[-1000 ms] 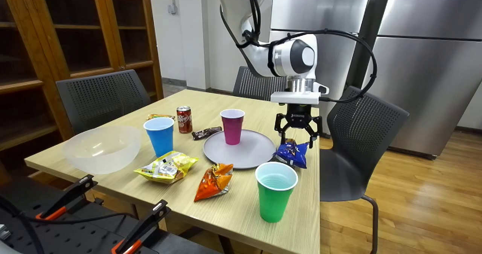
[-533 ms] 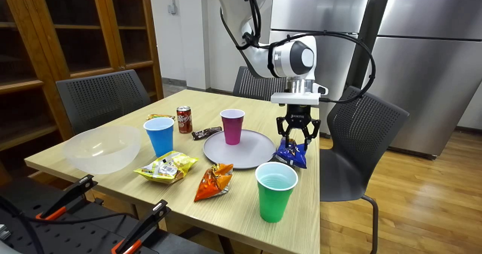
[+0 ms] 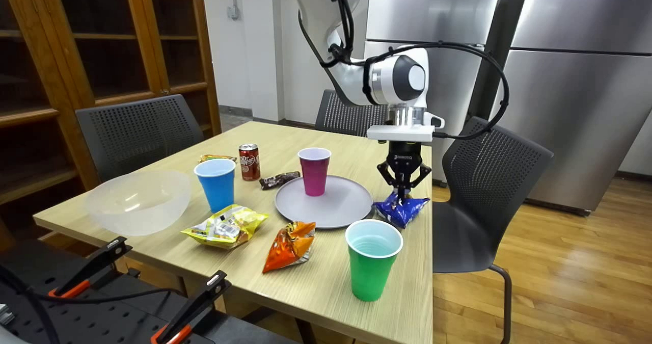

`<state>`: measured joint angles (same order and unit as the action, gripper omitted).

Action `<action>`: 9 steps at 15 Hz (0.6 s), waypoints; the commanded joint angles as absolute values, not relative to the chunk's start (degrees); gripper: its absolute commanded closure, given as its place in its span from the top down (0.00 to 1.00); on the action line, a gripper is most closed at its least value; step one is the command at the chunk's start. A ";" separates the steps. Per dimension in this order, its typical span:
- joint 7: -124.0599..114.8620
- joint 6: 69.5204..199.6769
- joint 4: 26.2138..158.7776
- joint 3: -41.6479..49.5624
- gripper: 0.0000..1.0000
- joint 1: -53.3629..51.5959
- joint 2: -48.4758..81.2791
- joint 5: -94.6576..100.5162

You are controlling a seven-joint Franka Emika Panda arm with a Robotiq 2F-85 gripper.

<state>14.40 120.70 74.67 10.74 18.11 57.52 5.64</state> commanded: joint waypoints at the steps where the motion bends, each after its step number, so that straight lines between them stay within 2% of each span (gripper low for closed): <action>1: 15.04 118.75 72.68 10.35 0.00 18.68 58.12 6.84; 9: 13.16 121.16 76.05 10.69 0.00 19.00 54.56 5.87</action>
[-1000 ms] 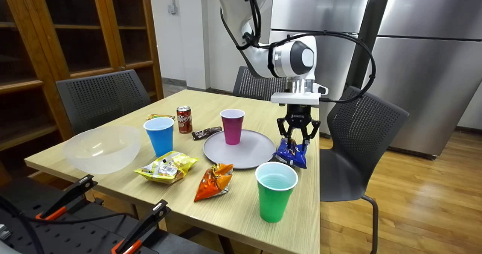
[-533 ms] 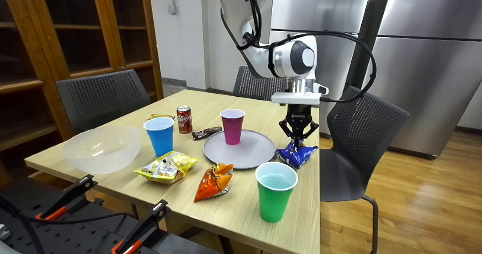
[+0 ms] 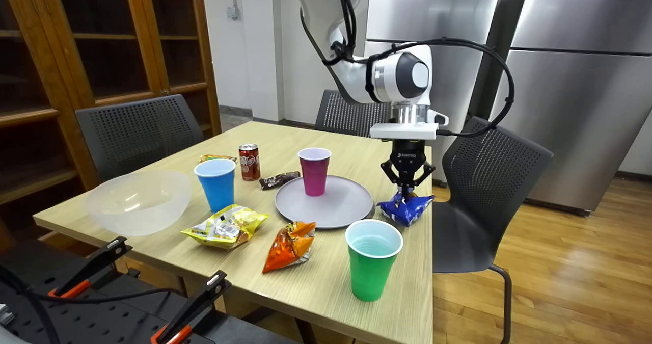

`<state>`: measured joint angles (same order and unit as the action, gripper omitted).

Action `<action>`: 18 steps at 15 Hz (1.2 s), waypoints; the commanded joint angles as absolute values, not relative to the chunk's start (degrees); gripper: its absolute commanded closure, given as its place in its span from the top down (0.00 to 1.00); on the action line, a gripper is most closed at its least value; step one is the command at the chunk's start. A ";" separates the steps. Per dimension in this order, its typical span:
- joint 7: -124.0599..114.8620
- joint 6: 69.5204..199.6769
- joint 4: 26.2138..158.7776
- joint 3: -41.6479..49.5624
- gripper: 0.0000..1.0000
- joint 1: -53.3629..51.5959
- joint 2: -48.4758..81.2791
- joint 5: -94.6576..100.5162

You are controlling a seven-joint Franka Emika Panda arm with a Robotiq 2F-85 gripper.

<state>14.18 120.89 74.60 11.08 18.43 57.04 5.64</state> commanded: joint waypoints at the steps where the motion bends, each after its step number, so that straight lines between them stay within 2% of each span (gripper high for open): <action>1: 13.03 121.71 76.50 10.74 0.00 19.03 54.03 5.88; 9: 10.87 126.70 81.01 10.88 0.00 18.60 48.25 5.42; 18: 3.33 134.20 94.06 11.89 0.00 15.12 37.78 6.21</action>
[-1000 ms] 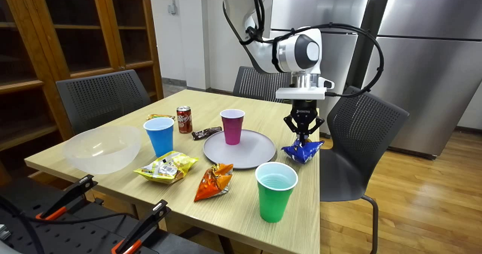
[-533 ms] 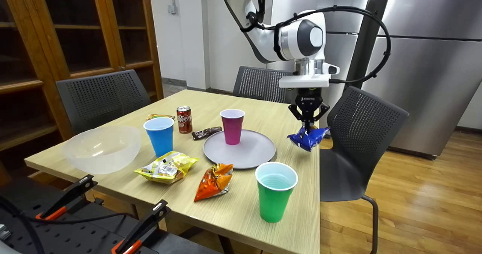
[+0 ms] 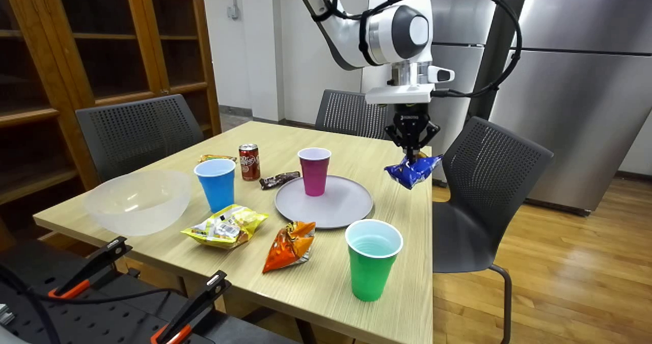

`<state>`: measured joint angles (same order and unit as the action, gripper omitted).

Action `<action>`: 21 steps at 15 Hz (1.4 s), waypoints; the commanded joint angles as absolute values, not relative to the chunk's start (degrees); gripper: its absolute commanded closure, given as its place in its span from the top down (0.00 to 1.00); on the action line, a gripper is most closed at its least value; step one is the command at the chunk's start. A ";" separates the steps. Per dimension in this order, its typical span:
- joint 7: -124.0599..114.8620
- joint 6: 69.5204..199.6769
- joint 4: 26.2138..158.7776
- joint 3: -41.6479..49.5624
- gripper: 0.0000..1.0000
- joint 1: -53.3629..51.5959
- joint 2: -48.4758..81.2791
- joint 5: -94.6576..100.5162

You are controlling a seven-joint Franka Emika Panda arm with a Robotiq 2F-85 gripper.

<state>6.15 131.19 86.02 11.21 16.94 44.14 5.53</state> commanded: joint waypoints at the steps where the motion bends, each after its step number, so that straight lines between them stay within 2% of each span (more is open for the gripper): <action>1: 2.85 134.61 95.66 11.96 0.00 14.66 36.39 6.31; 21: 1.57 143.53 124.33 9.84 0.00 5.18 11.13 11.53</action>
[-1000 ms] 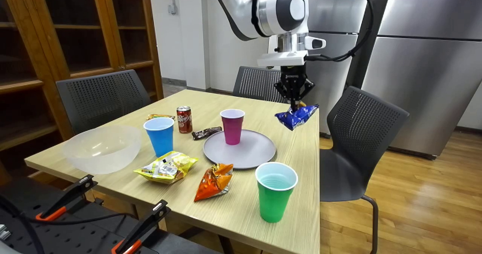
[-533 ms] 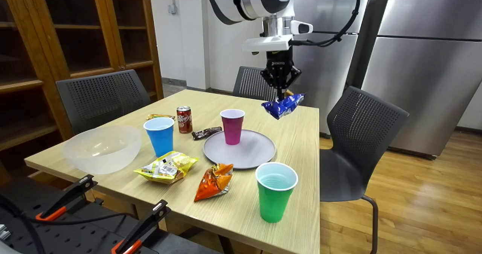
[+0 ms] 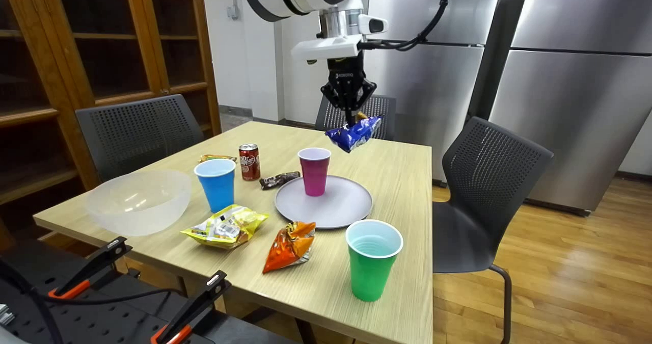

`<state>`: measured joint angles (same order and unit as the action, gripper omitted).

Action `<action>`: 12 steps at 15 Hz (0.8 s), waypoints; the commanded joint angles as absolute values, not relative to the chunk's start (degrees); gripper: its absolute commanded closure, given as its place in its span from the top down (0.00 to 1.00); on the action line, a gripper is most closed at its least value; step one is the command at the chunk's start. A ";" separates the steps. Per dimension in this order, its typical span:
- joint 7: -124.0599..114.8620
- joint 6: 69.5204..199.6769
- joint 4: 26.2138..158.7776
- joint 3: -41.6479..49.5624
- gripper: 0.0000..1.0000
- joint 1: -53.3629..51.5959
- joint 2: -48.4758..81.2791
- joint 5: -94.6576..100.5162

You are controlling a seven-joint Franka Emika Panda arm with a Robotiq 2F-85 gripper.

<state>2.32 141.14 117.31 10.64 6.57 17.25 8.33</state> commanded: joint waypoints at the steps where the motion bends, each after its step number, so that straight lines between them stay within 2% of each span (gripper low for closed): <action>1: 1.37 144.08 125.80 9.57 0.00 4.50 10.10 12.65; 12: 1.04 147.58 137.25 4.45 0.00 0.26 2.15 16.59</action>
